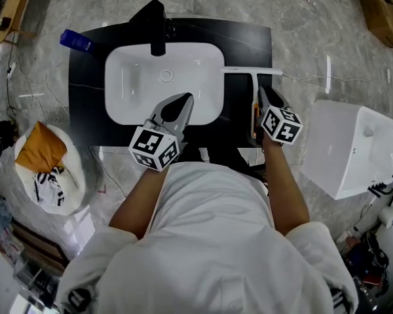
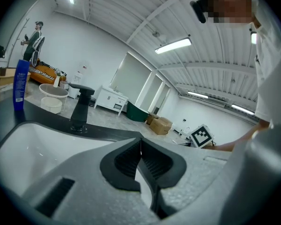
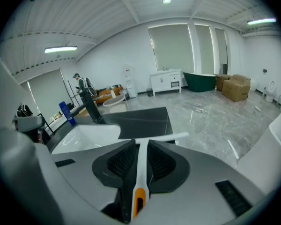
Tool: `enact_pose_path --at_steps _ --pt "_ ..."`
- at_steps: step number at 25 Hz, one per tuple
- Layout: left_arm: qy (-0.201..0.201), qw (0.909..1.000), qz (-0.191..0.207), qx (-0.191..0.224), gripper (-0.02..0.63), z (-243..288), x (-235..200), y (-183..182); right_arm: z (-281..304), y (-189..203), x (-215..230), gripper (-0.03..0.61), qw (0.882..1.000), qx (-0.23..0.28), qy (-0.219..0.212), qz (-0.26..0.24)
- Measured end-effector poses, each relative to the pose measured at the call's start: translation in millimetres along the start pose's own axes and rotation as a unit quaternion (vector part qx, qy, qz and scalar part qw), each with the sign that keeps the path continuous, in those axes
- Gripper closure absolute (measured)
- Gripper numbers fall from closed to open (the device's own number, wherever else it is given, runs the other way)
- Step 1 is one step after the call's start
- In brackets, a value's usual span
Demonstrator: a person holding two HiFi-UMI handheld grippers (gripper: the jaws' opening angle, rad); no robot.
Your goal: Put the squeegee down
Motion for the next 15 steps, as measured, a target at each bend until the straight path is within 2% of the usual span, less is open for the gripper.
enact_pose_path --at_steps 5,10,15 --pt "0.0 0.9992 0.028 0.027 0.597 -5 14 -25 -57 -61 -13 0.508 0.992 0.115 -0.053 -0.024" --pt "-0.004 0.9964 0.057 0.062 0.597 -14 29 -58 -131 -120 -25 0.541 0.969 0.22 -0.099 -0.059" --pt "-0.008 0.9918 0.082 0.098 0.597 -24 46 -86 -192 -145 -20 0.555 0.945 0.289 -0.123 -0.089"
Point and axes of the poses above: the fingertips, and each gripper's own axes: z forward along the fingers, x to its right, y out of its underside, the point moved 6 cm from there along -z, backward along the fingers, and after that the axes turned 2 degrees about -x, right-handed, at the moved point
